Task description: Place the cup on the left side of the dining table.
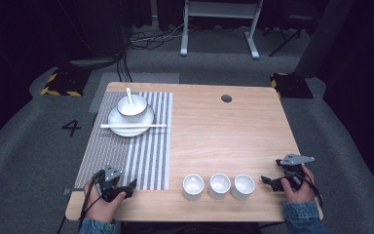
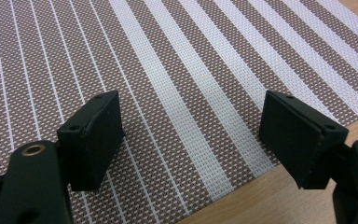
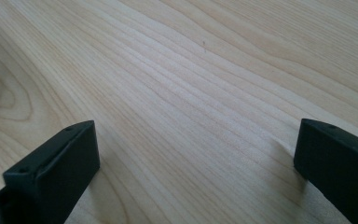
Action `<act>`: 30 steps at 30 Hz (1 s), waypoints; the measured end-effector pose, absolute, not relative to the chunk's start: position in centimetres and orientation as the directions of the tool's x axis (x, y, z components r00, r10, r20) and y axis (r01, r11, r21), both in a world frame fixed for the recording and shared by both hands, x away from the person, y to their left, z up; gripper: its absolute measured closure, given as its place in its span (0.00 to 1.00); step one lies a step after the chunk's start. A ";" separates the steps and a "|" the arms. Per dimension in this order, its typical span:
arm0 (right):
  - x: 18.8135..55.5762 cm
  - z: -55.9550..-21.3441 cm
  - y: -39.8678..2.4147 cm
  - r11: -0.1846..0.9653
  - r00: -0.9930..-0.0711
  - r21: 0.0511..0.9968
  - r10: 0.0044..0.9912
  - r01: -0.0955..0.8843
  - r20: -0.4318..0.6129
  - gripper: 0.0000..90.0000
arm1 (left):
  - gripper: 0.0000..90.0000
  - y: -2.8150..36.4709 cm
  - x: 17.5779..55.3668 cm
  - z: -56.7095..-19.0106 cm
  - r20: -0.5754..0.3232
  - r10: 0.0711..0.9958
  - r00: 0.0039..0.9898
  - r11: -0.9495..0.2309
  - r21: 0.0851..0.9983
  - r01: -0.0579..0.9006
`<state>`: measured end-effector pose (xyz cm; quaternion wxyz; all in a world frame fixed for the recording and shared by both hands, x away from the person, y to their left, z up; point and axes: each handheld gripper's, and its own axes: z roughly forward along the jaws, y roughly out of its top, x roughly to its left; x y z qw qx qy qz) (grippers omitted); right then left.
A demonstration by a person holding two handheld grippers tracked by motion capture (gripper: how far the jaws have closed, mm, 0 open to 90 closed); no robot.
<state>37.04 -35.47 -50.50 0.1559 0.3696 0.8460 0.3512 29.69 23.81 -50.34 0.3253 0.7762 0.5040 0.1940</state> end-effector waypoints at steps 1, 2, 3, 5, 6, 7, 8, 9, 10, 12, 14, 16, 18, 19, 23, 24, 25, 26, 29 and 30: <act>37.0 -50.5 -35.5 0.480 -0.678 0.709 0.735 0.516 -0.004 0.00 | 0.24 23.8 29.7 -50.3 -0.025 0.907 0.420 -0.285 0.699 0.656; 37.1 -50.5 -35.5 0.481 -0.678 0.709 0.735 0.516 -0.005 0.00 | 0.24 23.8 29.7 -50.3 -0.023 0.907 0.420 -0.285 0.700 0.655; 37.1 -50.5 -35.5 0.481 -0.678 0.709 0.735 0.516 -0.005 0.00 | 0.24 23.8 29.7 -50.3 -0.023 0.907 0.420 -0.285 0.700 0.655; 37.1 -50.5 -35.5 0.481 -0.679 0.709 0.735 0.516 -0.005 0.00 | 0.24 23.8 29.6 -50.3 -0.022 0.908 0.418 -0.284 0.701 0.654; 37.1 -50.5 -35.5 0.481 -0.679 0.709 0.735 0.516 -0.005 0.00 | 0.24 23.8 29.6 -50.3 -0.023 0.908 0.417 -0.283 0.701 0.655; 37.1 -50.5 -35.5 0.481 -0.679 0.709 0.734 0.515 -0.005 0.00 | 0.24 23.8 29.6 -50.3 -0.026 0.909 0.416 -0.279 0.702 0.656; 37.1 -50.5 -35.5 0.481 -0.679 0.709 0.735 0.516 -0.005 0.00 | 0.24 23.8 29.6 -50.3 -0.027 0.909 0.416 -0.280 0.700 0.657; 37.1 -50.5 -35.5 0.481 -0.678 0.709 0.735 0.516 -0.005 0.00 | 0.24 23.8 29.6 -50.3 -0.029 0.910 0.415 -0.277 0.702 0.656; 37.1 -50.5 -35.5 0.481 -0.679 0.709 0.735 0.516 -0.005 0.00 | 0.24 23.9 29.6 -50.3 -0.030 0.910 0.414 -0.276 0.702 0.656; 37.1 -50.5 -35.5 0.481 -0.678 0.709 0.735 0.516 -0.005 0.00 | 0.25 24.0 29.6 -50.3 -0.029 0.909 0.416 -0.277 0.702 0.656; 37.1 -50.5 -35.5 0.481 -0.679 0.709 0.735 0.516 -0.004 0.00 | 0.25 24.0 29.5 -50.3 -0.031 0.909 0.416 -0.277 0.700 0.658; 37.1 -50.5 -35.5 0.481 -0.678 0.709 0.735 0.516 -0.004 0.00 | 0.26 24.1 29.5 -50.3 -0.028 0.911 0.412 -0.276 0.701 0.658; 37.1 -50.5 -35.5 0.481 -0.679 0.709 0.734 0.516 -0.004 0.00 | 0.27 24.1 29.5 -50.2 -0.021 0.910 0.413 -0.282 0.699 0.657; 37.1 -50.5 -35.5 0.481 -0.679 0.709 0.734 0.516 -0.004 0.00 | 0.27 24.1 29.4 -50.1 -0.019 0.911 0.412 -0.282 0.700 0.657; 37.1 -50.5 -35.5 0.482 -0.679 0.709 0.734 0.515 -0.004 0.00 | 0.27 24.5 29.5 -49.5 -0.042 0.911 0.410 -0.262 0.710 0.654; 37.1 -50.5 -35.5 0.481 -0.679 0.709 0.734 0.515 -0.005 0.00 | 0.27 24.5 29.5 -49.4 -0.048 0.912 0.407 -0.255 0.712 0.654; 37.1 -50.5 -35.5 0.481 -0.679 0.709 0.734 0.515 -0.005 0.00 | 0.27 24.7 29.5 -49.1 -0.049 0.910 0.411 -0.256 0.714 0.652; 37.1 -50.5 -35.5 0.481 -0.679 0.709 0.734 0.515 -0.005 0.00 | 0.27 24.7 29.5 -49.0 -0.049 0.910 0.412 -0.256 0.716 0.650; 37.1 -50.5 -35.5 0.481 -0.679 0.709 0.734 0.515 -0.005 0.00 | 0.27 24.9 29.3 -48.2 -0.058 0.909 0.413 -0.246 0.724 0.644; 37.1 -50.5 -35.5 0.481 -0.679 0.709 0.734 0.515 -0.005 0.00 | 0.27 24.9 29.3 -48.2 -0.058 0.909 0.413 -0.246 0.724 0.644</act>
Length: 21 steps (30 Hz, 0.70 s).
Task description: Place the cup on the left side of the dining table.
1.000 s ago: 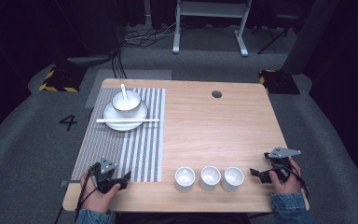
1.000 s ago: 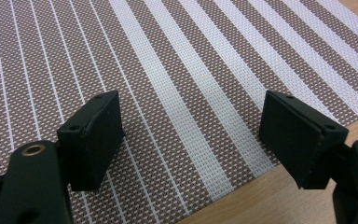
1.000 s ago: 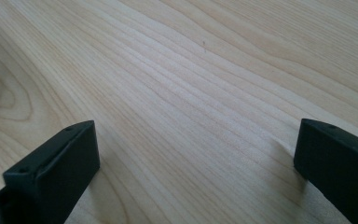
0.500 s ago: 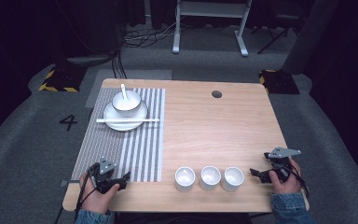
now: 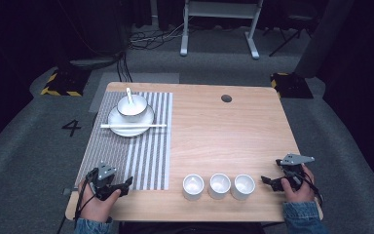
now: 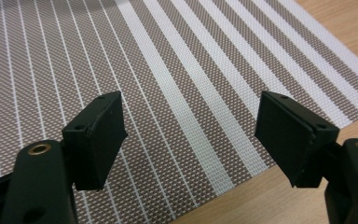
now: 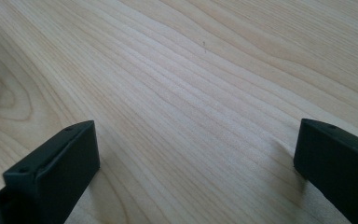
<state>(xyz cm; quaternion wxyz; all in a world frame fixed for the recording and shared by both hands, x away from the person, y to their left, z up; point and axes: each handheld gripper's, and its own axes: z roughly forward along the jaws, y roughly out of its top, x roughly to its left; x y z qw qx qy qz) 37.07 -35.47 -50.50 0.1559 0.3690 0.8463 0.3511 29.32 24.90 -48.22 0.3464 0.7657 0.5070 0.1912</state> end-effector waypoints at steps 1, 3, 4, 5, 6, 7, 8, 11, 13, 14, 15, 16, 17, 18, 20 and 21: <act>37.1 -50.5 -35.5 0.481 -0.679 0.709 0.734 0.515 -0.005 0.00 | 0.27 24.9 29.2 -47.6 -0.067 0.903 0.425 -0.246 0.729 0.639; 37.1 -50.5 -35.5 0.481 -0.679 0.709 0.734 0.515 -0.005 0.00 | 0.27 24.7 29.0 -47.0 -0.061 0.899 0.433 -0.253 0.736 0.628; 37.1 -50.5 -35.5 0.481 -0.679 0.709 0.734 0.515 -0.005 0.00 | 0.27 24.7 29.0 -47.0 -0.061 0.899 0.433 -0.253 0.736 0.628; 37.1 -50.5 -35.5 0.481 -0.679 0.709 0.734 0.515 -0.005 0.00 | 0.27 24.5 28.8 -46.5 -0.059 0.896 0.440 -0.256 0.742 0.620; 37.1 -50.5 -35.5 0.481 -0.679 0.709 0.734 0.515 -0.005 0.00 | 0.27 24.4 28.6 -46.2 -0.055 0.894 0.445 -0.260 0.744 0.615; 37.1 -50.5 -35.5 0.481 -0.679 0.709 0.734 0.515 -0.005 0.00 | 0.27 24.3 28.5 -45.9 -0.050 0.890 0.453 -0.265 0.751 0.605; 37.1 -50.5 -35.5 0.481 -0.679 0.709 0.734 0.515 -0.005 0.00 | 0.26 24.2 28.4 -45.6 -0.049 0.889 0.454 -0.264 0.756 0.599; 37.1 -50.5 -35.5 0.481 -0.679 0.709 0.734 0.515 -0.005 0.00 | 0.26 23.9 28.1 -45.1 -0.035 0.885 0.464 -0.267 0.778 0.569; 37.1 -50.5 -35.5 0.481 -0.679 0.709 0.734 0.515 -0.005 0.00 | 0.25 23.7 28.0 -44.7 -0.034 0.881 0.471 -0.270 0.782 0.562; 37.1 -50.5 -35.5 0.482 -0.679 0.709 0.734 0.515 -0.005 0.00 | 0.24 23.6 27.9 -44.5 -0.039 0.882 0.469 -0.263 0.786 0.560; 37.1 -50.5 -35.5 0.481 -0.679 0.709 0.734 0.515 -0.005 0.00 | 0.24 23.5 27.8 -44.3 -0.039 0.882 0.469 -0.258 0.793 0.551; 37.1 -50.5 -35.5 0.481 -0.679 0.709 0.734 0.515 -0.005 0.00 | 0.24 23.4 27.7 -44.1 -0.040 0.881 0.472 -0.255 0.800 0.544; 37.1 -50.5 -35.5 0.481 -0.679 0.709 0.734 0.515 -0.005 0.00 | 0.24 23.4 27.7 -44.1 -0.040 0.881 0.472 -0.255 0.800 0.544; 37.1 -50.5 -35.5 0.481 -0.679 0.709 0.734 0.515 -0.005 0.00 | 0.24 23.2 27.5 -43.6 -0.045 0.875 0.481 -0.251 0.809 0.532; 37.1 -50.5 -35.5 0.482 -0.679 0.709 0.734 0.514 -0.006 0.00 | 0.24 23.0 27.3 -43.2 -0.049 0.870 0.490 -0.247 0.817 0.521; 37.1 -50.5 -35.5 0.482 -0.679 0.709 0.734 0.514 -0.006 0.00 | 0.24 23.0 27.3 -43.2 -0.049 0.870 0.490 -0.247 0.817 0.521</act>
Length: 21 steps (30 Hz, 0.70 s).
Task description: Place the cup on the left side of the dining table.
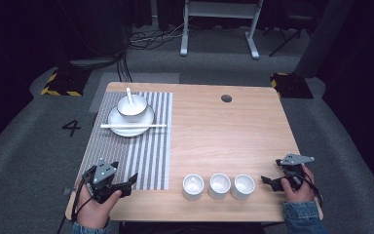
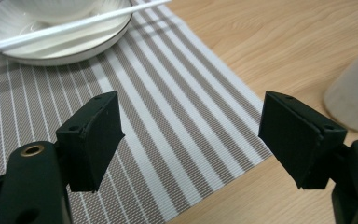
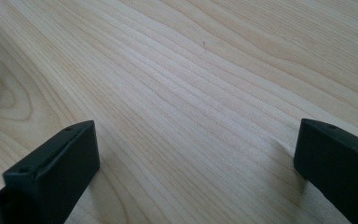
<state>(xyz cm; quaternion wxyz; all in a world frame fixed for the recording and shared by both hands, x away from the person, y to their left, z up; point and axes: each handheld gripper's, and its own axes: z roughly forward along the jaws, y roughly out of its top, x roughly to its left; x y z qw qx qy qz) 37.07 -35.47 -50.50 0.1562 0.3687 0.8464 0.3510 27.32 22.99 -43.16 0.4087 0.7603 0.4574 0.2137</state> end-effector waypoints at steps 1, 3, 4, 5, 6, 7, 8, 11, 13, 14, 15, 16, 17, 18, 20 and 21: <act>37.1 -50.5 -35.5 0.482 -0.679 0.709 0.734 0.514 -0.006 0.00 | 0.24 22.8 27.3 -43.0 -0.047 0.867 0.497 -0.251 0.819 0.516; 37.1 -50.5 -35.5 0.482 -0.679 0.709 0.734 0.514 -0.006 0.00 | 0.24 22.5 27.2 -42.7 -0.045 0.862 0.505 -0.257 0.820 0.512; 37.1 -50.5 -35.5 0.482 -0.679 0.709 0.734 0.514 -0.006 0.00 | 0.24 22.5 27.2 -42.7 -0.045 0.862 0.505 -0.257 0.820 0.512; 37.1 -50.5 -35.5 0.482 -0.679 0.709 0.734 0.515 -0.006 0.00 | 0.24 22.4 27.3 -42.6 -0.050 0.861 0.505 -0.252 0.821 0.512; 37.1 -50.5 -35.5 0.481 -0.679 0.709 0.734 0.515 -0.005 0.00 | 0.24 22.1 27.4 -42.6 -0.051 0.858 0.511 -0.252 0.825 0.506; 37.1 -50.5 -35.5 0.481 -0.679 0.709 0.734 0.515 -0.005 0.00 | 0.24 21.9 27.4 -42.6 -0.052 0.856 0.514 -0.252 0.827 0.503; 37.1 -50.5 -35.5 0.481 -0.679 0.709 0.734 0.515 -0.005 0.00 | 0.24 21.7 27.5 -42.6 -0.049 0.853 0.520 -0.258 0.827 0.501; 37.1 -50.5 -35.5 0.482 -0.679 0.709 0.734 0.515 -0.005 0.00 | 0.24 21.0 27.8 -42.5 -0.052 0.844 0.534 -0.259 0.831 0.492; 37.1 -50.5 -35.5 0.482 -0.680 0.710 0.733 0.514 -0.006 0.00 | 0.24 20.5 28.1 -42.5 -0.048 0.836 0.547 -0.268 0.834 0.482; 37.1 -50.5 -35.5 0.482 -0.680 0.710 0.733 0.514 -0.006 0.00 | 0.24 20.1 28.2 -42.5 -0.051 0.833 0.551 -0.266 0.836 0.480; 37.1 -50.5 -35.5 0.482 -0.680 0.710 0.733 0.514 -0.006 0.00 | 0.24 20.1 28.2 -42.5 -0.051 0.833 0.551 -0.266 0.836 0.480; 37.1 -50.5 -35.5 0.482 -0.680 0.709 0.733 0.514 -0.006 0.00 | 0.24 19.6 28.4 -42.5 -0.046 0.822 0.567 -0.278 0.836 0.472; 37.1 -50.5 -35.5 0.482 -0.680 0.709 0.733 0.514 -0.006 0.00 | 0.24 19.4 28.5 -42.5 -0.047 0.818 0.574 -0.283 0.836 0.471; 37.1 -50.5 -35.5 0.482 -0.680 0.710 0.733 0.514 -0.006 0.00 | 0.24 19.4 28.5 -42.5 -0.047 0.818 0.574 -0.283 0.836 0.471; 37.1 -50.5 -35.5 0.482 -0.680 0.710 0.733 0.514 -0.006 0.00 | 0.24 18.9 28.6 -42.4 -0.045 0.811 0.584 -0.288 0.837 0.464; 37.1 -50.5 -35.5 0.482 -0.680 0.710 0.733 0.514 -0.006 0.00 | 0.24 18.5 28.8 -42.2 -0.044 0.803 0.594 -0.293 0.839 0.458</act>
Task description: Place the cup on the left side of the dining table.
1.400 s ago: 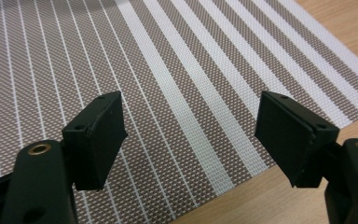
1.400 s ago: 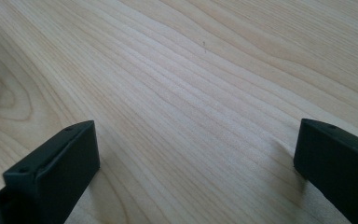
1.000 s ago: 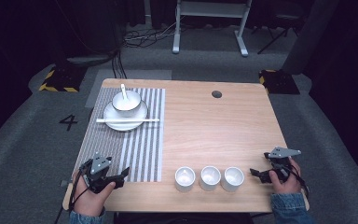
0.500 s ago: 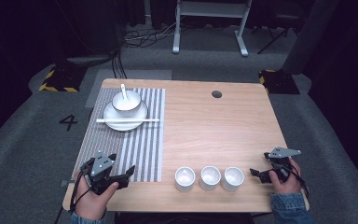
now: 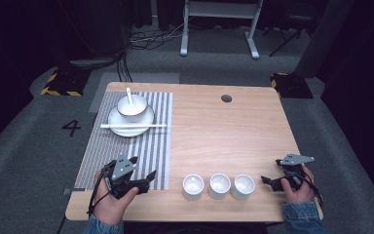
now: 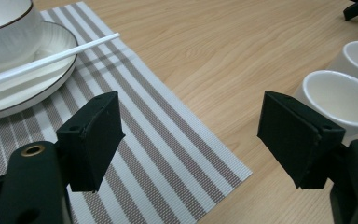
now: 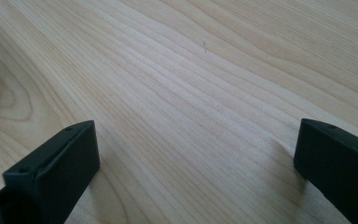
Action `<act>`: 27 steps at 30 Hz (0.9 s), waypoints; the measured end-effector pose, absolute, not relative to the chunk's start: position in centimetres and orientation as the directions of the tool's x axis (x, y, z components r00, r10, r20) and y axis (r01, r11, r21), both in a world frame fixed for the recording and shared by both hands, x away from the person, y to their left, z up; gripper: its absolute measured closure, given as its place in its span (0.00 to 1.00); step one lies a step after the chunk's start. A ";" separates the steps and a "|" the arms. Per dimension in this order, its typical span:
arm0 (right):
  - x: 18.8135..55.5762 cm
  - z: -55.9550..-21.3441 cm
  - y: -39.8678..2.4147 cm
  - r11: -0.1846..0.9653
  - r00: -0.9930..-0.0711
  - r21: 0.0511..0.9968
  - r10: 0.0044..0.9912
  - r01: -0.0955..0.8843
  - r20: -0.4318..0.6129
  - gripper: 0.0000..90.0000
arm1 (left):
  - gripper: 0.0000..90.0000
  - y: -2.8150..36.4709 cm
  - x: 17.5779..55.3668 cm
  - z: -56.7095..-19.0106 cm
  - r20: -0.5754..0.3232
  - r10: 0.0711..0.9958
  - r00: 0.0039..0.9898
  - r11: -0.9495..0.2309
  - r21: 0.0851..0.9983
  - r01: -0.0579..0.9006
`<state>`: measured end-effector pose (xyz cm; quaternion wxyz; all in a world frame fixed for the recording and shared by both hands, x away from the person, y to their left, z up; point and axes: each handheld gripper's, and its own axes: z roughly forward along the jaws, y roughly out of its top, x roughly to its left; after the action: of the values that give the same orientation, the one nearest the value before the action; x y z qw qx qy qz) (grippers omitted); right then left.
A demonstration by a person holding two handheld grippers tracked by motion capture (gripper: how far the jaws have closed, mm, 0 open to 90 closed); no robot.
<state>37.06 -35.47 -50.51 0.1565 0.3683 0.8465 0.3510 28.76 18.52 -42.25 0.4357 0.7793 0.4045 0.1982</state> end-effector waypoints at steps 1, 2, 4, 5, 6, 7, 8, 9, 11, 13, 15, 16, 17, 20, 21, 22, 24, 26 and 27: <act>37.1 -50.5 -35.5 0.482 -0.680 0.710 0.734 0.514 -0.006 0.00 | 0.24 18.3 28.8 -42.2 -0.041 0.800 0.599 -0.296 0.841 0.454; 37.1 -50.5 -35.5 0.482 -0.680 0.709 0.733 0.514 -0.006 0.00 | 0.24 18.1 28.9 -42.1 -0.036 0.793 0.608 -0.305 0.841 0.448; 37.1 -50.5 -35.5 0.482 -0.680 0.710 0.733 0.514 -0.006 0.00 | 0.24 17.6 28.9 -42.0 -0.033 0.784 0.620 -0.312 0.842 0.440; 37.1 -50.5 -35.5 0.482 -0.679 0.709 0.734 0.514 -0.006 0.00 | 0.24 17.6 28.9 -42.0 -0.033 0.784 0.620 -0.312 0.842 0.440; 37.1 -50.5 -35.5 0.482 -0.680 0.710 0.733 0.514 -0.006 0.00 | 0.24 17.0 28.9 -42.0 -0.030 0.775 0.632 -0.318 0.845 0.430; 37.1 -50.5 -35.5 0.482 -0.680 0.710 0.734 0.514 -0.006 0.00 | 0.25 17.0 28.9 -42.0 -0.030 0.775 0.632 -0.318 0.845 0.430; 37.0 -50.5 -35.5 0.482 -0.679 0.710 0.734 0.514 -0.006 0.00 | 0.25 16.4 28.9 -42.1 -0.015 0.768 0.641 -0.325 0.853 0.409; 37.0 -50.5 -35.5 0.481 -0.679 0.710 0.734 0.514 -0.006 0.00 | 0.25 16.0 28.9 -42.3 -0.012 0.763 0.646 -0.325 0.858 0.399; 37.0 -50.5 -35.5 0.482 -0.679 0.710 0.734 0.514 -0.006 0.00 | 0.26 15.7 28.9 -42.4 -0.004 0.758 0.652 -0.332 0.858 0.392; 37.0 -50.5 -35.5 0.482 -0.679 0.710 0.734 0.514 -0.006 0.00 | 0.26 14.9 29.0 -42.6 -0.006 0.748 0.663 -0.340 0.855 0.392; 37.0 -50.5 -35.5 0.482 -0.679 0.710 0.734 0.514 -0.006 0.00 | 0.26 14.5 29.1 -42.7 -0.011 0.737 0.675 -0.347 0.852 0.392; 37.0 -50.5 -35.5 0.482 -0.679 0.710 0.734 0.514 -0.006 0.00 | 0.26 14.2 29.1 -42.6 -0.014 0.735 0.678 -0.348 0.851 0.394; 37.0 -50.5 -35.5 0.482 -0.679 0.710 0.734 0.514 -0.006 0.00 | 0.26 14.0 29.1 -42.7 -0.016 0.731 0.683 -0.349 0.850 0.394; 37.0 -50.5 -35.5 0.482 -0.679 0.710 0.734 0.514 -0.007 0.00 | 0.26 13.5 29.1 -42.7 -0.015 0.721 0.693 -0.357 0.848 0.391; 37.0 -50.5 -35.5 0.482 -0.679 0.710 0.734 0.514 -0.007 0.00 | 0.26 13.0 29.2 -42.7 -0.018 0.710 0.704 -0.364 0.846 0.389; 37.0 -50.5 -35.5 0.482 -0.679 0.710 0.734 0.514 -0.007 0.00 | 0.26 12.7 29.1 -42.8 -0.021 0.705 0.708 -0.365 0.845 0.390; 37.0 -50.5 -35.5 0.482 -0.679 0.710 0.734 0.514 -0.006 0.00 | 0.26 12.2 29.1 -42.8 -0.022 0.694 0.719 -0.375 0.843 0.387; 37.0 -50.5 -35.5 0.482 -0.679 0.710 0.734 0.514 -0.006 0.00 | 0.26 12.0 29.1 -42.9 -0.023 0.689 0.725 -0.378 0.842 0.385; 37.0 -50.5 -35.5 0.482 -0.679 0.710 0.734 0.514 -0.006 0.00 | 0.26 11.6 29.0 -43.0 -0.027 0.681 0.732 -0.381 0.841 0.385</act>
<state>37.04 -35.47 -50.51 0.1567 0.3687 0.8463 0.3510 29.04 11.56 -42.96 0.4502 0.8145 0.3270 0.1644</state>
